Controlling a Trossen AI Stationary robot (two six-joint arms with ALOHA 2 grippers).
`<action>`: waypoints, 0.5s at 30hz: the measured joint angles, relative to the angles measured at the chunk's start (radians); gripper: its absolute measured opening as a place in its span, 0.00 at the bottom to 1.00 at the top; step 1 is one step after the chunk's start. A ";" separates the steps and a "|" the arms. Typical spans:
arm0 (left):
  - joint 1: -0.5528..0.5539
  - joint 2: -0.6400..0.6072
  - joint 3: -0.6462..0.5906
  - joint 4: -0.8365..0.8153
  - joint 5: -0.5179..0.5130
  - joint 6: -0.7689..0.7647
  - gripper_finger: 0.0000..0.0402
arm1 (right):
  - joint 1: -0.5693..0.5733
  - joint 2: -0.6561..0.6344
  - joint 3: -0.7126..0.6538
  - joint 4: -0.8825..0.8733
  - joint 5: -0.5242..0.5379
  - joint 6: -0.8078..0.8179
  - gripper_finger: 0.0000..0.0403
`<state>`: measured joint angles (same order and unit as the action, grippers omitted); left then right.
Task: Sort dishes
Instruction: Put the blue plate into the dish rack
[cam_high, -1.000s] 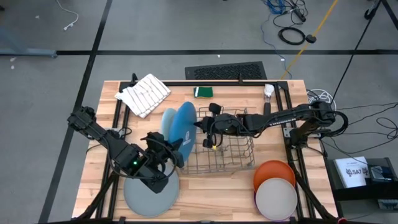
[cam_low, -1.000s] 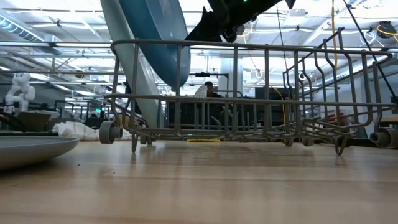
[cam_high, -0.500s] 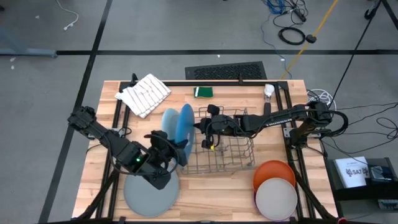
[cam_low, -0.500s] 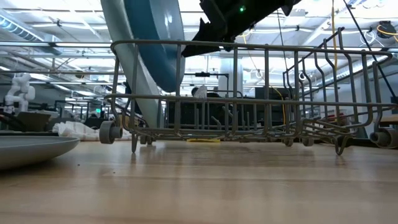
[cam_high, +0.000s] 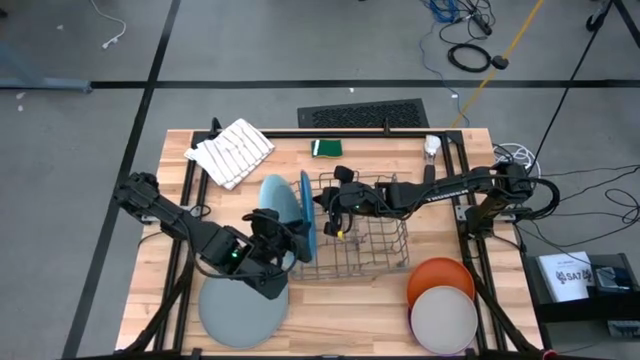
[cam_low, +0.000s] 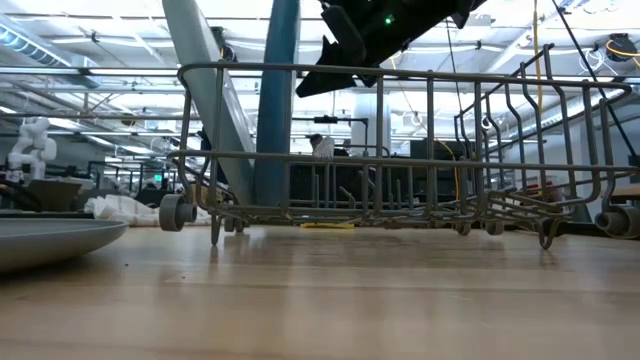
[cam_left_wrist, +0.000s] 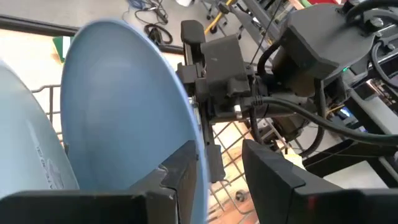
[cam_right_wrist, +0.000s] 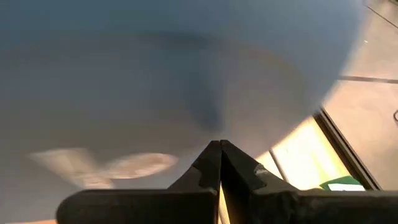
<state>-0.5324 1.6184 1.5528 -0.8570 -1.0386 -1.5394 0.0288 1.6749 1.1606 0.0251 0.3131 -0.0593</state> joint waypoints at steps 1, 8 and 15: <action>0.000 0.000 0.000 0.000 0.000 0.001 0.32 | 0.000 0.000 0.000 0.001 0.001 -0.003 0.00; 0.000 -0.027 0.012 0.023 -0.054 0.094 0.32 | 0.000 0.000 0.000 0.008 -0.004 -0.031 0.00; 0.000 -0.072 0.019 0.151 -0.081 0.328 0.32 | 0.024 -0.001 0.000 0.025 -0.005 -0.105 0.00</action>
<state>-0.5327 1.5462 1.5715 -0.7063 -1.1198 -1.2115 0.0530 1.6741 1.1606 0.0496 0.3077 -0.1646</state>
